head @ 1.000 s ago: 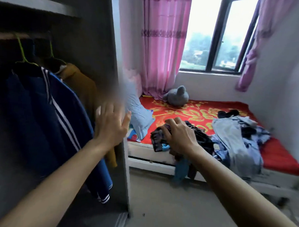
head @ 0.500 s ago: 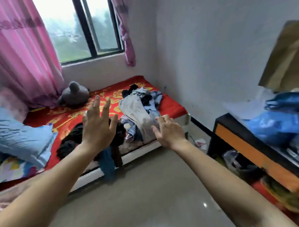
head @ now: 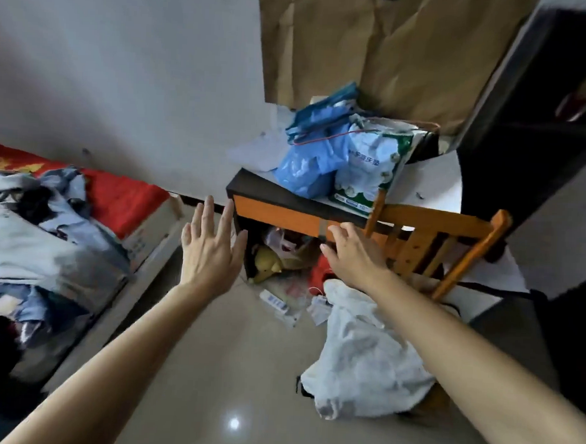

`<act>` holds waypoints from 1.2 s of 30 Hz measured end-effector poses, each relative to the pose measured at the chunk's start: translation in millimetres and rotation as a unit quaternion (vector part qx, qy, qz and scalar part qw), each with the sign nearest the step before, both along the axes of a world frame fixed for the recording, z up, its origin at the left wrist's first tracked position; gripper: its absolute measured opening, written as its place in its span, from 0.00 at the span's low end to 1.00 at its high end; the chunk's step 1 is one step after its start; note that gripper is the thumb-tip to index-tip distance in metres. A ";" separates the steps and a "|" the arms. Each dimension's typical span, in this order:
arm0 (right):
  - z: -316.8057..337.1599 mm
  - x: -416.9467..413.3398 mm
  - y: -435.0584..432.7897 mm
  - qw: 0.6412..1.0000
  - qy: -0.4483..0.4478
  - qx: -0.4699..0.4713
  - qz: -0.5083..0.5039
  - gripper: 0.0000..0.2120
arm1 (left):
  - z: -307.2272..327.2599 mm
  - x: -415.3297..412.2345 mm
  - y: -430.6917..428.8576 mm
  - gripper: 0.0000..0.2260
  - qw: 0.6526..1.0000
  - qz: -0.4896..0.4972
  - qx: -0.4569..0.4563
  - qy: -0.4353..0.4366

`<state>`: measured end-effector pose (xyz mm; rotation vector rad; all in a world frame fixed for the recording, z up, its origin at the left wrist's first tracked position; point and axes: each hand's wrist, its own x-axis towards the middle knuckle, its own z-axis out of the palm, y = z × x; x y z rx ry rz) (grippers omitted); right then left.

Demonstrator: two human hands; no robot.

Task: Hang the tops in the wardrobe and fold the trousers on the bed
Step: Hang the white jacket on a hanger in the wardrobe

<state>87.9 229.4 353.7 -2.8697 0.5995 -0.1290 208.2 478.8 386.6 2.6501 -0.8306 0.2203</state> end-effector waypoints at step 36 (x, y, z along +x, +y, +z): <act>-400.7 -297.3 -371.1 0.855 0.133 0.348 -0.362 0.34 | -387.3 -214.9 -442.9 0.33 0.891 -0.217 0.320 0.240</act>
